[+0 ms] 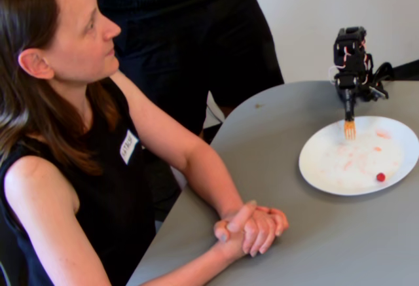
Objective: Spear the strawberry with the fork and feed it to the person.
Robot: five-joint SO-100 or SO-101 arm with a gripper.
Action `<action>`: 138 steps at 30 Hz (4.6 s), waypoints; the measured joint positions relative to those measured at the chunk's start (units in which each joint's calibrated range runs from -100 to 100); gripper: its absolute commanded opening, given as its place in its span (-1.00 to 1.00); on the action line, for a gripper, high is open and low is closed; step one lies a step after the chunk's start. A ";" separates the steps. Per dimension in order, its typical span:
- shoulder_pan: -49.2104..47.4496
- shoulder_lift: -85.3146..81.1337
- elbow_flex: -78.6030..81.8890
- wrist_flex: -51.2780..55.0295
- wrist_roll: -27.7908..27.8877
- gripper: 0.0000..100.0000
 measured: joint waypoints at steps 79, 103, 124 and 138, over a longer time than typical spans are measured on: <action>-12.33 112.94 -108.51 4.38 -10.27 -0.98; -10.90 123.47 -110.14 -1.46 -10.53 -0.98; -6.79 103.24 -116.39 3.00 -10.27 -0.98; 25.83 75.01 -117.30 -11.67 -10.48 -0.98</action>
